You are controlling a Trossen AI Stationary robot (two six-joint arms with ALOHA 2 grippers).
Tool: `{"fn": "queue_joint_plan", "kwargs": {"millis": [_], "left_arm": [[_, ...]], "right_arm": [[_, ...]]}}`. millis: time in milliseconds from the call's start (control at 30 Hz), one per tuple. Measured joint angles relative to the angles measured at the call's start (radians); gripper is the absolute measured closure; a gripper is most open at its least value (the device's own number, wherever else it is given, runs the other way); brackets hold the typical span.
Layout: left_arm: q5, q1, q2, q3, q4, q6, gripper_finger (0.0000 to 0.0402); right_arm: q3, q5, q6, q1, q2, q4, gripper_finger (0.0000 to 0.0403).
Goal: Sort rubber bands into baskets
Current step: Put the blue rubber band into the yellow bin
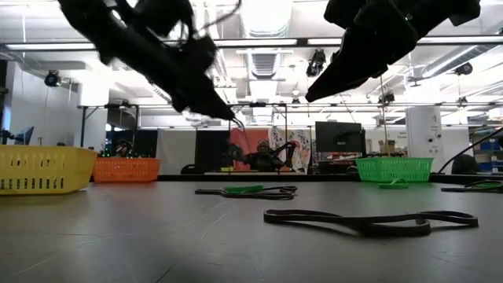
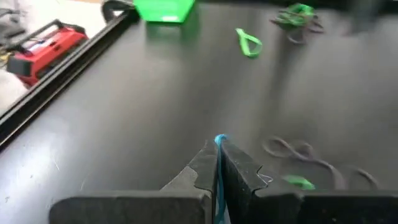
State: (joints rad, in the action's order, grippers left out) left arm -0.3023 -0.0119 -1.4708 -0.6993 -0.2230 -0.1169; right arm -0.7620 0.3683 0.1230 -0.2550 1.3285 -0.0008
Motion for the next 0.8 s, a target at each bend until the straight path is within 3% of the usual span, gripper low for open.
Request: {"fn": "queue_joint_plan", "kwargs": {"millis": [233, 433, 633, 800], "left_arm": [[-0.003, 0.137, 0.278, -0.017, 0.425, -0.125, 0.0401], [0.000, 0.262, 0.466, -0.105, 0.930, -0.396, 0.0401], [0.060, 0.368, 0.524, -0.186, 1.281, -0.674, 0.0401], [0.060, 0.393, 0.512, -0.138, 1.349, -0.812, 0.0401]], "right_arm": [[0.000, -0.001, 0.017, 0.000, 0.000, -0.002, 0.0170], [0.000, -0.001, 0.062, 0.000, 0.000, -0.020, 0.0170], [0.000, -0.001, 0.108, 0.000, 0.000, -0.022, 0.0170], [0.000, -0.002, 0.144, -0.002, 0.000, -0.021, 0.0170]]}}
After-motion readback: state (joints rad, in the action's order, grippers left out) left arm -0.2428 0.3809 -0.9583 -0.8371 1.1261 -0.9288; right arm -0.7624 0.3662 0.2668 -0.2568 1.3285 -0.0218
